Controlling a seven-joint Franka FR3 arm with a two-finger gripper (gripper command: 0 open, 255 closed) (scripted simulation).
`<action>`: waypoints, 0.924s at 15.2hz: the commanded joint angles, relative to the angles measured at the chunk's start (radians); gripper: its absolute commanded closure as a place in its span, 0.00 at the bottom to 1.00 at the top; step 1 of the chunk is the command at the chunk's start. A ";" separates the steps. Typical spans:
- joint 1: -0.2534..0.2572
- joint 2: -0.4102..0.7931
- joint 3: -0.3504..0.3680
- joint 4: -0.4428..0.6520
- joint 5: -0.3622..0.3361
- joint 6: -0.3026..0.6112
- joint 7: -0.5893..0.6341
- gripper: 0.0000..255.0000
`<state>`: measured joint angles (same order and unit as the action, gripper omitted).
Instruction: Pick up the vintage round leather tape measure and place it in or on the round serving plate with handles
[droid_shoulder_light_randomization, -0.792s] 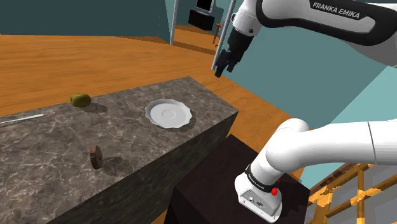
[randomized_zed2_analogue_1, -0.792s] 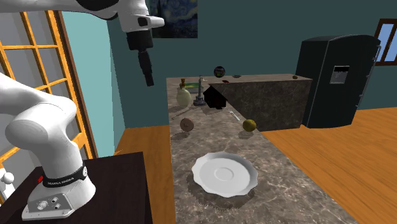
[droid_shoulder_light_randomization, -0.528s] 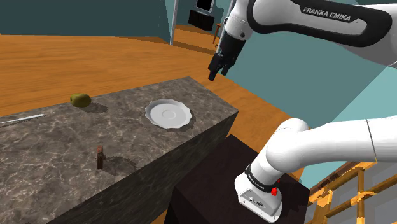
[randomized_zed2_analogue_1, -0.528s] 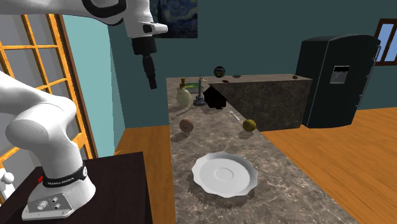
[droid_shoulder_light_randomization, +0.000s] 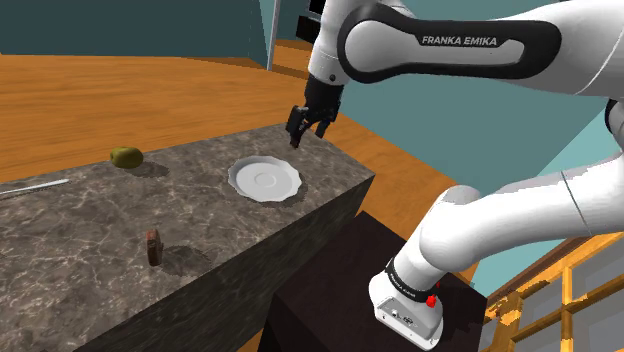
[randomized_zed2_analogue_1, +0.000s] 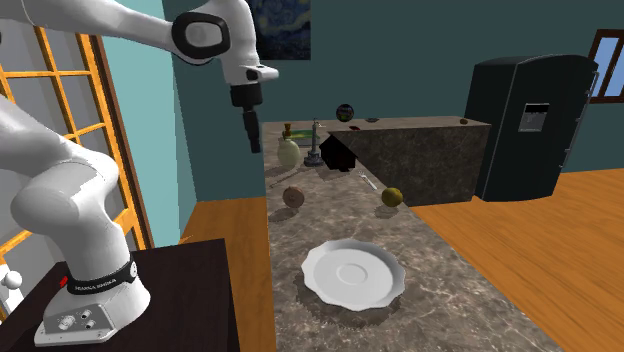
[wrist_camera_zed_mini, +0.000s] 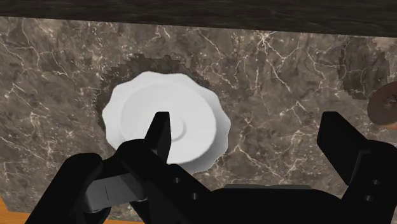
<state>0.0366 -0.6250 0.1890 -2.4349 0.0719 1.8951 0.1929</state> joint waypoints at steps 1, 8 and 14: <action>0.006 0.061 0.042 0.010 0.012 0.044 0.053 0.00; 0.011 0.291 0.169 0.087 0.007 0.167 0.230 0.00; 0.014 0.524 0.259 0.203 -0.066 0.245 0.404 0.00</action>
<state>0.0459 -0.1425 0.4290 -2.2544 0.0208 2.1286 0.5566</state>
